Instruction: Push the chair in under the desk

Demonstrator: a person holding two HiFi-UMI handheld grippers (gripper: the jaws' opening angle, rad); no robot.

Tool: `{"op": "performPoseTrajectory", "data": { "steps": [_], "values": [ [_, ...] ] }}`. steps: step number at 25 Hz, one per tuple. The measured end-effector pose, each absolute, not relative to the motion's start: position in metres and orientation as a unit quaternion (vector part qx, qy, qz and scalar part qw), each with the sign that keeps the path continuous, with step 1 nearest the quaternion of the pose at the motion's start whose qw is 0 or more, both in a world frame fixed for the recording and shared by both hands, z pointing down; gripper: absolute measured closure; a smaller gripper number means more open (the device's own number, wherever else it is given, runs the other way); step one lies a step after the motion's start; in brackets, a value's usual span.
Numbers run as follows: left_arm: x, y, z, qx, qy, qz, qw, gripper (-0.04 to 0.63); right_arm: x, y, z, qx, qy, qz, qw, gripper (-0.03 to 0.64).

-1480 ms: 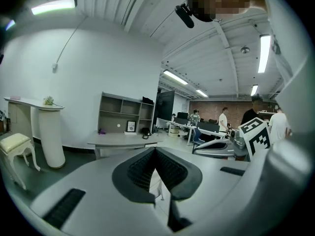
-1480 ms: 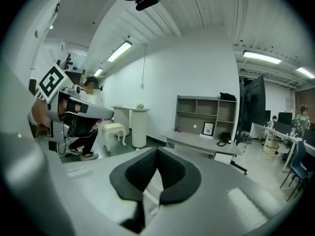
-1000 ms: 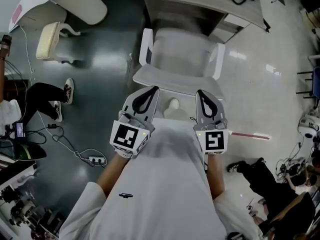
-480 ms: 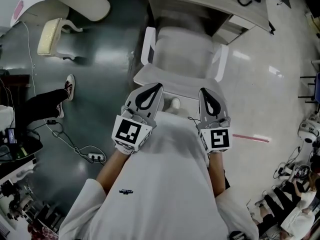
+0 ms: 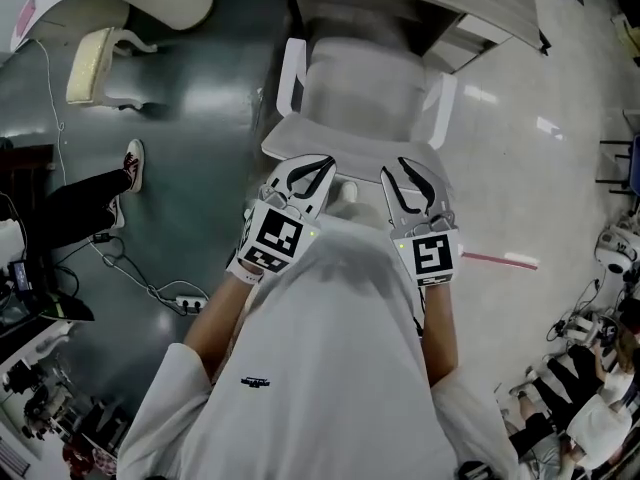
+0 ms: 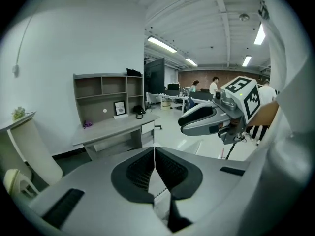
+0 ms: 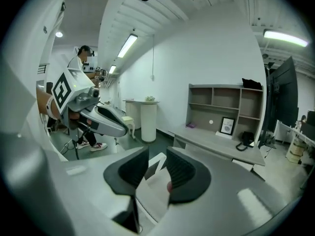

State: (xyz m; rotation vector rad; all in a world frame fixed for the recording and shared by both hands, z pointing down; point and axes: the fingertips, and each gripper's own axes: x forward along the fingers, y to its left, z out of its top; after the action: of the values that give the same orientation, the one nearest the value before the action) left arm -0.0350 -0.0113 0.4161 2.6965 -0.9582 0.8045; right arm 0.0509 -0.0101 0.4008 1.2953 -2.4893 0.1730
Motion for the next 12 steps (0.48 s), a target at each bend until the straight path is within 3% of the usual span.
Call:
{"op": "performPoseTrajectory", "data": {
  "steps": [2, 8, 12],
  "values": [
    [-0.027, -0.008, 0.430, 0.907, -0.293, 0.293, 0.071, 0.580, 0.050, -0.009, 0.415, 0.439, -0.877, 0.063, 0.185, 0.481],
    [-0.011, 0.009, 0.473, 0.905, -0.201, 0.373, 0.032, 0.432, 0.047, 0.003, 0.464, 0.382, -0.884, 0.079, 0.256, 0.443],
    [-0.012, 0.015, 0.498, 0.899, -0.165, 0.406, 0.023, 0.403, 0.041, 0.009, 0.494, 0.343, -0.883, 0.076, 0.311, 0.425]
  ]
}}
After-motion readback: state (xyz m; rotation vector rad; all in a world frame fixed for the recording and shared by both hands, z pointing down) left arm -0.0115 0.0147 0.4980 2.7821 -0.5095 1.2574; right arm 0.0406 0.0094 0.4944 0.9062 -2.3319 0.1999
